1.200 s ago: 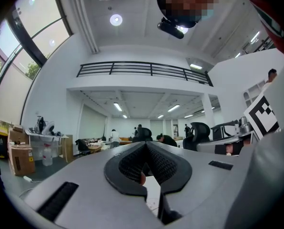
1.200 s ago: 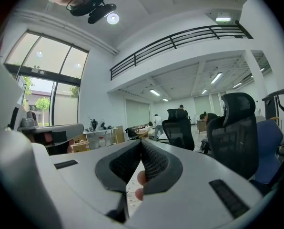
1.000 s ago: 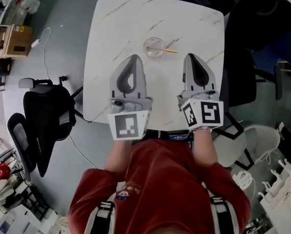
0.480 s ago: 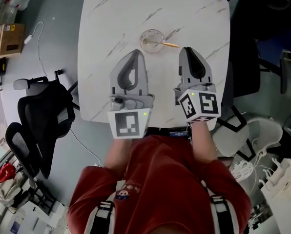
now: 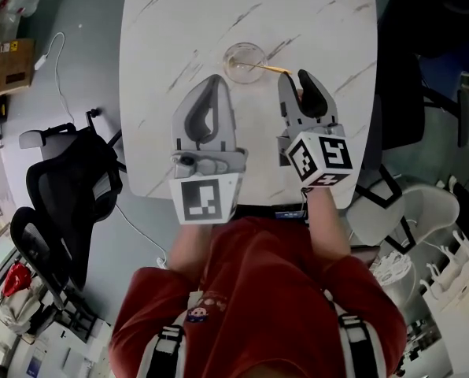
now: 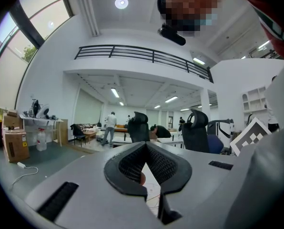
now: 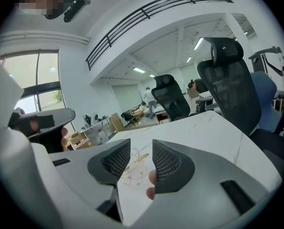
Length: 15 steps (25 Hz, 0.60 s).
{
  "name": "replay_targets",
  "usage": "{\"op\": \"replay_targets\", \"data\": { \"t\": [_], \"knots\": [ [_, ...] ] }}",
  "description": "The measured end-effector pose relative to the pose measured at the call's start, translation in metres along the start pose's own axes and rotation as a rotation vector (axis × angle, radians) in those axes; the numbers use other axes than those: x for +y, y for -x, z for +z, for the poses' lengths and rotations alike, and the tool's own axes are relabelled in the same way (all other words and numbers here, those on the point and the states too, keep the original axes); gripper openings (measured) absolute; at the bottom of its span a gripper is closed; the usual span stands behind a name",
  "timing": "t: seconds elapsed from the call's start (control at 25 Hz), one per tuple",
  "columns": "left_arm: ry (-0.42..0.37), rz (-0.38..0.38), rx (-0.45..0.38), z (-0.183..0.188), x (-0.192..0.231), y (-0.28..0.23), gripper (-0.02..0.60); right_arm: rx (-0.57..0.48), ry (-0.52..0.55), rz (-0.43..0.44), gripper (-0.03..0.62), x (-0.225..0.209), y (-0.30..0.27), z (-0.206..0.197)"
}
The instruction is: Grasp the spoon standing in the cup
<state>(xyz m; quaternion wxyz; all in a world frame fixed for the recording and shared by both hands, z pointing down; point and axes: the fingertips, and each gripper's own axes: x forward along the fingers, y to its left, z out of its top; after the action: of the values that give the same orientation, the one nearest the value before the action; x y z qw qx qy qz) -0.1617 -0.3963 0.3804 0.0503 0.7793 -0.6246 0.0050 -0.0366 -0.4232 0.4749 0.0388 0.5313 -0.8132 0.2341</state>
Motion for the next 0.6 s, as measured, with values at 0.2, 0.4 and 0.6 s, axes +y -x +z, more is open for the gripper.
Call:
{"op": "replay_targets", "data": {
  "t": [0.2, 0.4, 0.6],
  "knots": [
    [0.005, -0.001, 0.013, -0.006, 0.003, -0.004, 0.009, 0.026, -0.031, -0.005, 0.123, -0.005, -0.009, -0.010],
    [0.008, -0.003, 0.019, -0.009, 0.006, -0.009, 0.009, 0.055, -0.063, 0.008, 0.123, -0.006, -0.018, -0.021],
    [0.005, -0.008, 0.025, -0.012, 0.004, -0.011, 0.009, 0.074, -0.101, 0.022, 0.123, -0.005, -0.023, -0.030]
  ]
}}
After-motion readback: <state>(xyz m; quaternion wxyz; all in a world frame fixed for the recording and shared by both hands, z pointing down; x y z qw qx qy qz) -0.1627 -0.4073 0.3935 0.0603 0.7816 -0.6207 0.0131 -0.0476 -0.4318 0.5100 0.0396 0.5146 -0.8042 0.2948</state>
